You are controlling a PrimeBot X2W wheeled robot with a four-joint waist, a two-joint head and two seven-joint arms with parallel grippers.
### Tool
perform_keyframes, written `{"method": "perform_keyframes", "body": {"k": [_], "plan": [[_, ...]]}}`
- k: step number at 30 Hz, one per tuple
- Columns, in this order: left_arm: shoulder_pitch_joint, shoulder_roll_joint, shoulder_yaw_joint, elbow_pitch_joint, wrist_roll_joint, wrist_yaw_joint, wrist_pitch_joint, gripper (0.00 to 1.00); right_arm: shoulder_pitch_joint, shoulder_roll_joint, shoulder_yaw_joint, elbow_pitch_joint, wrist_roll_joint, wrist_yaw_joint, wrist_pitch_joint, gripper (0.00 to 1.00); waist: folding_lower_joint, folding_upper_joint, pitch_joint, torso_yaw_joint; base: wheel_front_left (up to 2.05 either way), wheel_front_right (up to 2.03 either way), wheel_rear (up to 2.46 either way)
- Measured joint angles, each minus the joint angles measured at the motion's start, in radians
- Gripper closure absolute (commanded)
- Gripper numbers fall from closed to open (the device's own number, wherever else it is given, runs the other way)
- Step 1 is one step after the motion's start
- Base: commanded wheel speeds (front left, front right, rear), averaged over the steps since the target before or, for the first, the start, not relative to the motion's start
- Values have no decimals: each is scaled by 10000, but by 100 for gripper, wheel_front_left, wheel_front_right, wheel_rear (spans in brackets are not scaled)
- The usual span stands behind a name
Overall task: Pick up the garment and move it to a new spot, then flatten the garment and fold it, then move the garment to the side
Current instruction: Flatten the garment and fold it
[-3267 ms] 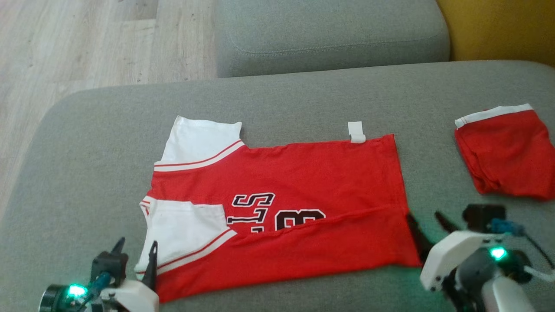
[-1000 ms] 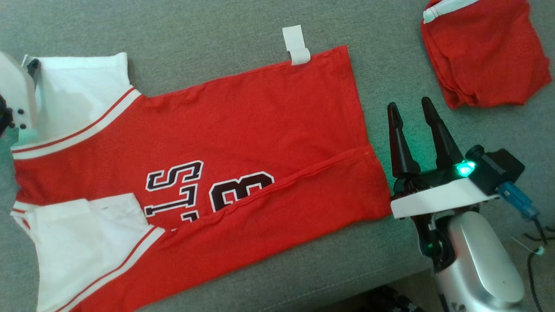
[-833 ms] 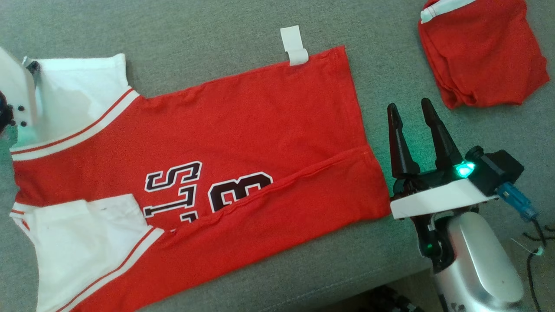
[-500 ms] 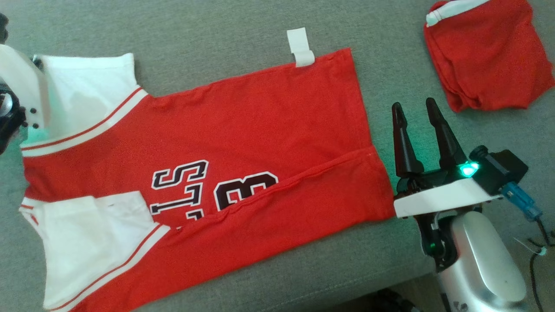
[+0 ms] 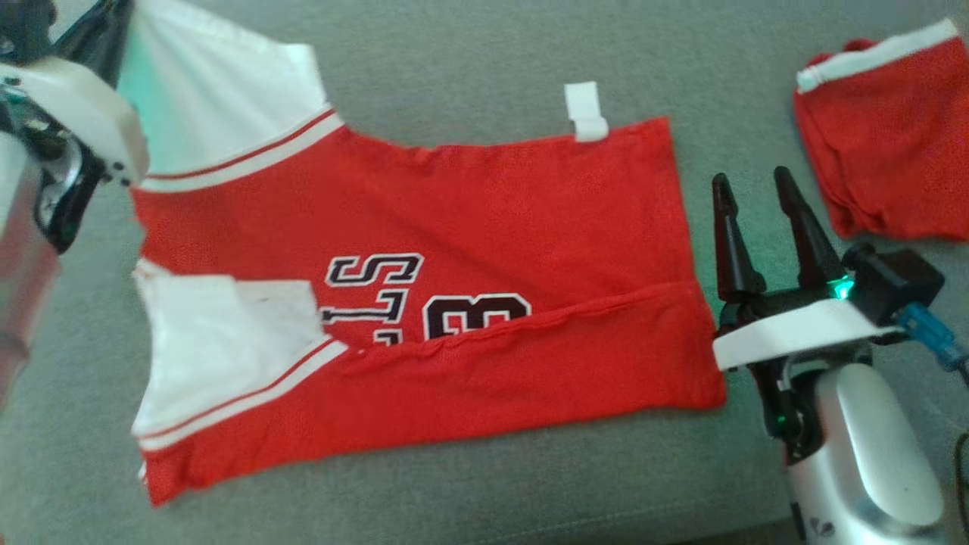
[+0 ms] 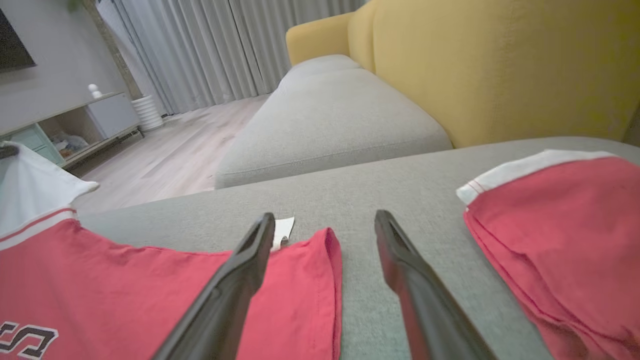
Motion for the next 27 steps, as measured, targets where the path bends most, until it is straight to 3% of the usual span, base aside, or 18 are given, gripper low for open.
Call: {"method": "perform_keyframes", "body": {"k": [7, 11, 15, 27], "plan": [[574, -65, -238, -1797, 257, 284, -441, 100, -1045, -2, -731, 242, -424, -2, 2015, 0, -1, 0, -410, 822, 0, 0, 0], [1383, 19, -535, -2888, 257, 456, -86, 100, -1978, -40, -1118, 1273, -1024, 0, 3595, 0, -1, 0, -562, 1260, 0, 0, 0], [1760, 159, -713, -3580, 244, 631, 167, 100, -2482, -201, -1325, 2334, -1239, 0, 4399, 0, 0, 0, -620, 1518, 0, 0, 0], [2085, 499, -802, -5258, 132, 1124, 711, 100, -4310, -1007, -1151, 5425, -1772, 0, 4761, 0, 1, 0, -301, 1892, 0, 0, 0]]}}
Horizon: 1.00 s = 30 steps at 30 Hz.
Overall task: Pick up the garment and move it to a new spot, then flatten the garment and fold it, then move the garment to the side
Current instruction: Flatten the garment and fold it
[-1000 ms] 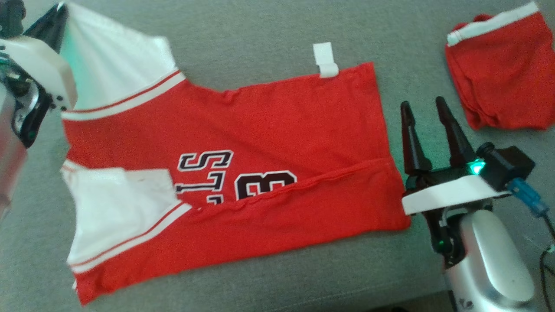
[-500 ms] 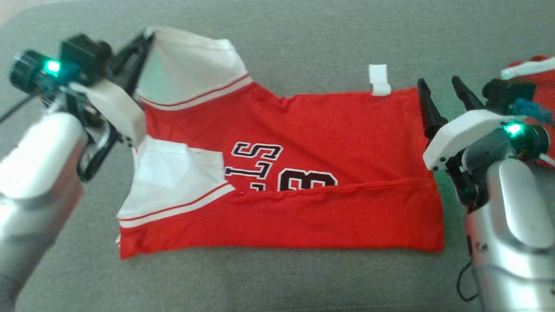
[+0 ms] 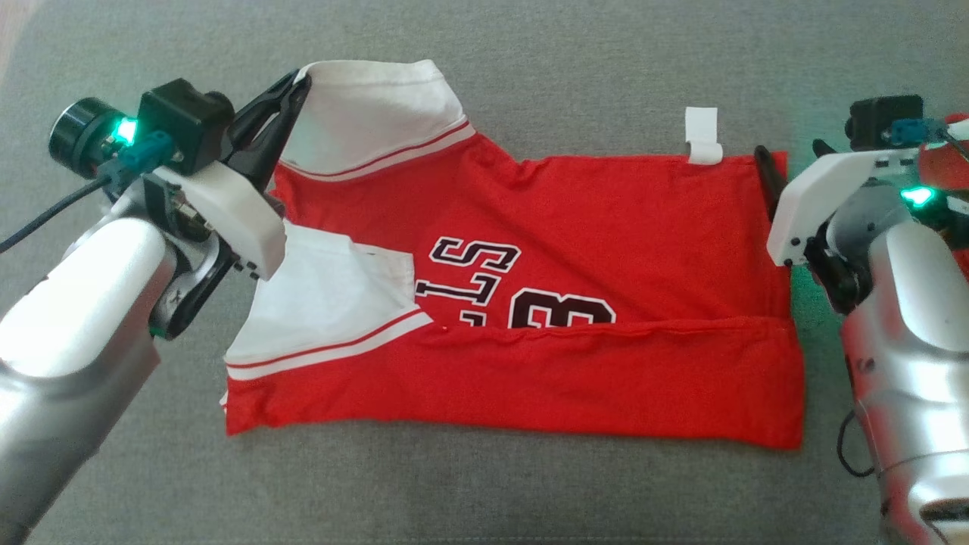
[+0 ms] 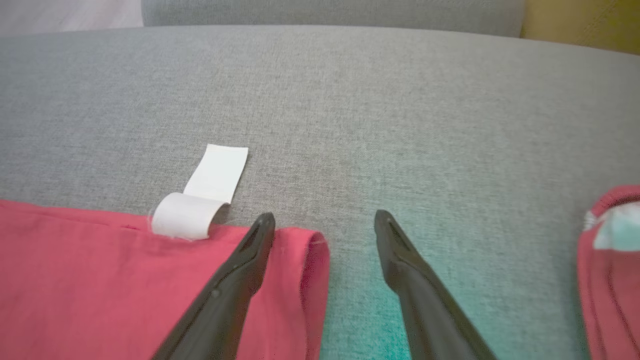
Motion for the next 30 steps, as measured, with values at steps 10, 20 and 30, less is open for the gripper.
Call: {"method": "perform_keyframes", "body": {"k": [10, 20, 30], "plan": [[-11, 94, 10, -242, -75, 115, 96, 100, -649, -351, 1243, 1221, 422, 0, -144, 0, 0, 0, 222, 82, 0, 0, 0], [-54, 117, 92, -31, -127, 207, 123, 100, -1284, -736, 2685, 1365, 1590, 0, -683, 100, 0, 0, 377, -74, 0, 0, 0], [-1829, -165, 493, 2286, 240, 190, -1043, 100, -2971, -1227, 3685, 828, 3532, 0, -1891, 100, 1, 0, 703, -369, 0, 0, 0]]}}
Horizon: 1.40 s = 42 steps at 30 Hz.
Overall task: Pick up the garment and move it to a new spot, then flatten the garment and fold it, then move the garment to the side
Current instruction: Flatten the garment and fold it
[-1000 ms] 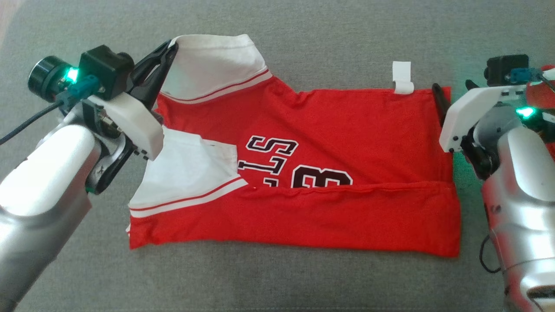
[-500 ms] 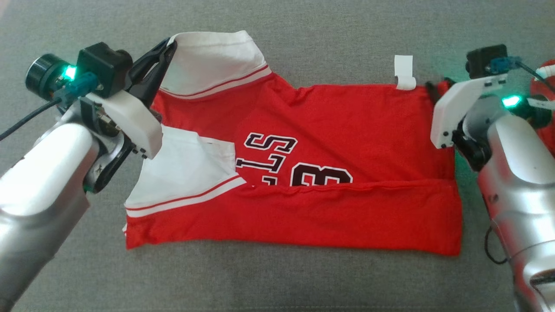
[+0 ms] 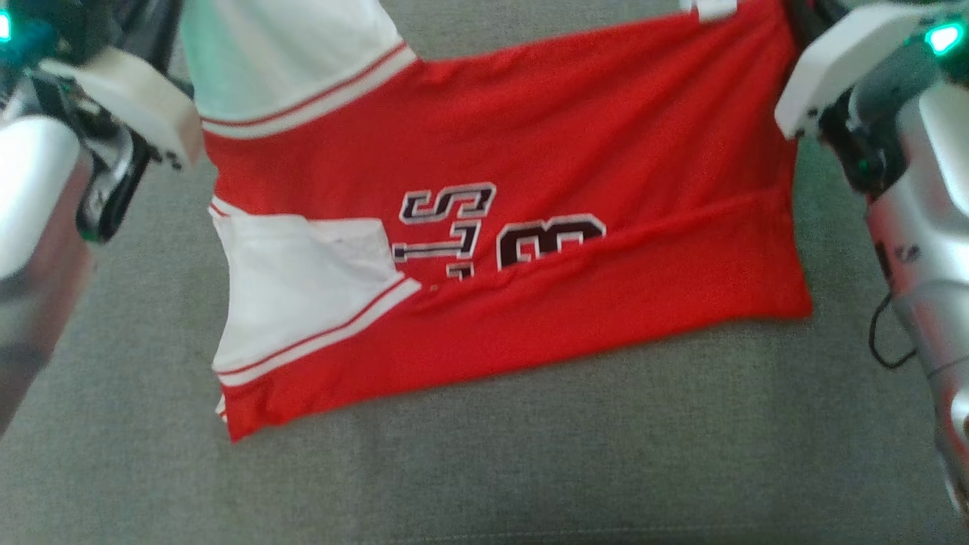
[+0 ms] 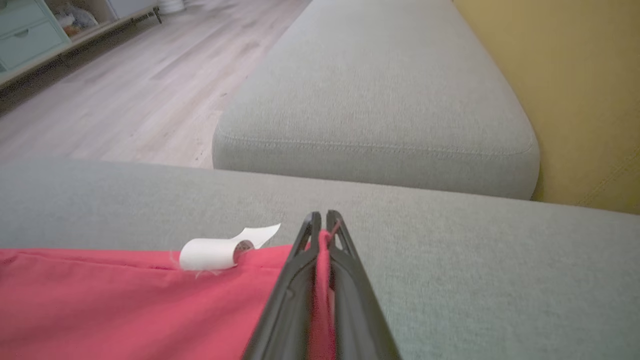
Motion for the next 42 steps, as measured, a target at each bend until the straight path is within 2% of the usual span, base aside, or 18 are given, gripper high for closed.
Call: {"method": "perform_keyframes", "body": {"k": [7, 12, 23, 28, 31, 35, 42], "plan": [[-1145, -813, 8, 1674, 347, -198, -1131, 100, -795, 6, 320, 144, 761, 0, -1091, 100, 0, 0, 241, -227, 0, 0, 0], [-1323, -1208, -42, 2545, 422, -575, -1532, 100, -887, 0, 704, 487, 1256, 0, -1478, 100, -1, 0, 178, -199, 0, 0, 0], [-717, -1327, -453, 2989, 203, -1212, -1795, 100, -268, -635, 1605, 420, 2807, 0, -1507, 100, -2, 0, -323, 61, 0, 0, 0], [191, -1085, -848, 2395, -134, -1321, -1534, 100, 465, -1139, 2069, 73, 3703, 0, -991, 100, -3, 0, -711, 213, 0, 0, 0], [699, -794, -1175, 1751, -422, -1331, -1034, 100, 880, -1465, 2429, -221, 4213, 0, -500, 100, -3, 0, -958, 286, 0, 0, 0], [1499, -268, -1708, 704, -819, -1373, -290, 100, 1463, -1860, 2903, -497, 4675, 0, 111, 100, -3, 1, -1247, 351, 0, 0, 0], [2429, 832, -2011, -1262, -1534, -1406, 648, 100, 2029, -2426, 3693, -853, 5106, 0, 918, 100, -3, 1, -1739, 396, 0, 0, 0]]}}
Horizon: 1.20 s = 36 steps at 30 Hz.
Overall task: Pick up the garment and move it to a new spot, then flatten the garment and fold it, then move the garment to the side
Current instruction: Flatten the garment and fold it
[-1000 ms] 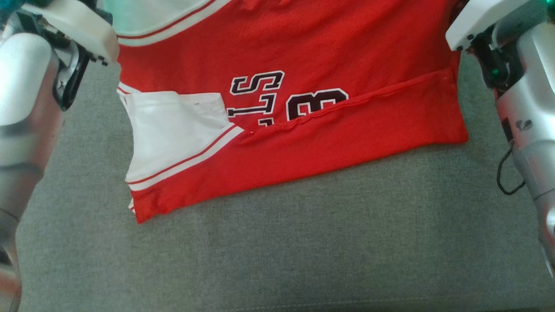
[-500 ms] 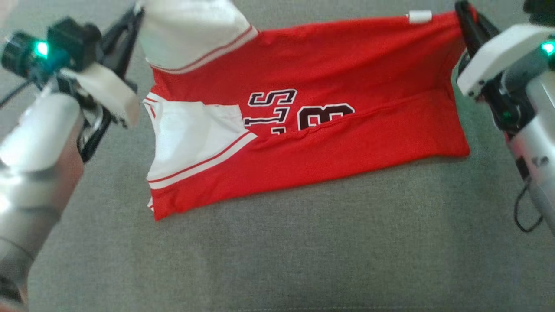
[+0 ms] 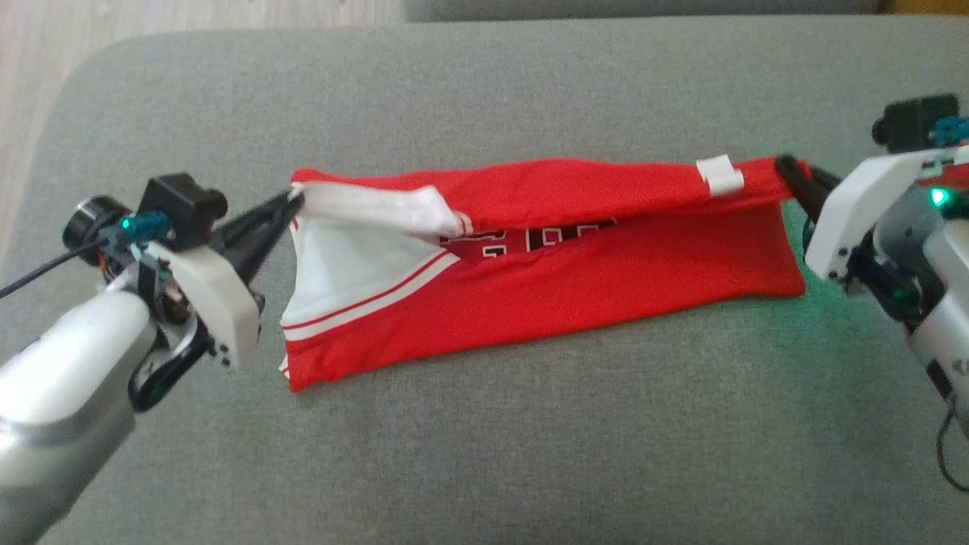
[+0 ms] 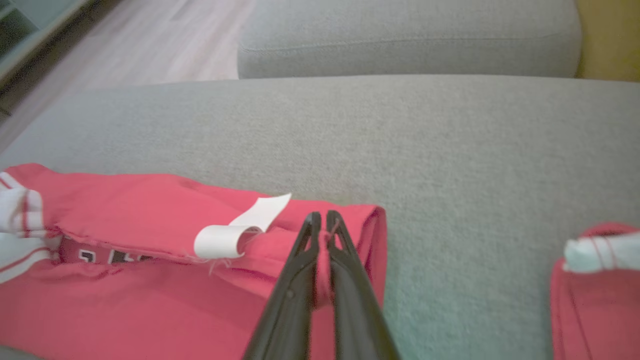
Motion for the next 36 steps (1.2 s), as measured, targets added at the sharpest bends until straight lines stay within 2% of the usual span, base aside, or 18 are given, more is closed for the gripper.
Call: {"method": "perform_keyframes", "body": {"k": [8, 13, 25, 26, 27, 32, 36], "plan": [[833, 1294, -316, -2080, -894, 15, 1651, 100, 620, -376, 773, -138, 307, 0, 541, 100, 0, 0, -519, 62, 0, 0, 0], [1055, 1818, -384, -2847, -1361, 102, 2343, 100, 630, -533, 1162, -174, 370, 0, 930, 100, 1, 0, -679, 69, 0, 0, 0], [1282, 2082, -723, -3473, -1586, 240, 3083, 100, 799, -671, 1509, -151, 573, 0, 1267, 100, 2, 0, -597, -41, 0, 0, 0], [1293, 2084, -779, -3471, -1584, 280, 3133, 5, 798, -669, 1522, -140, 583, 0, 1266, 7, 2, 0, -575, -57, 0, 0, 0], [1329, 2080, -805, -3459, -1580, 343, 3129, 0, 792, -658, 1519, -98, 652, 0, 1323, 0, 2, 0, -556, -75, 0, 0, 0], [1419, 1833, -658, -3170, -1308, 846, 2500, 0, 754, -546, 938, 236, 957, -2, 826, 0, 2, 0, -510, -160, 0, 0, 0], [1382, 1097, 40, -2888, -1045, 1691, 1049, 0, 425, -307, 119, 370, 1087, -2, -290, 0, 2, 0, -574, -175, 0, 0, 0]]}}
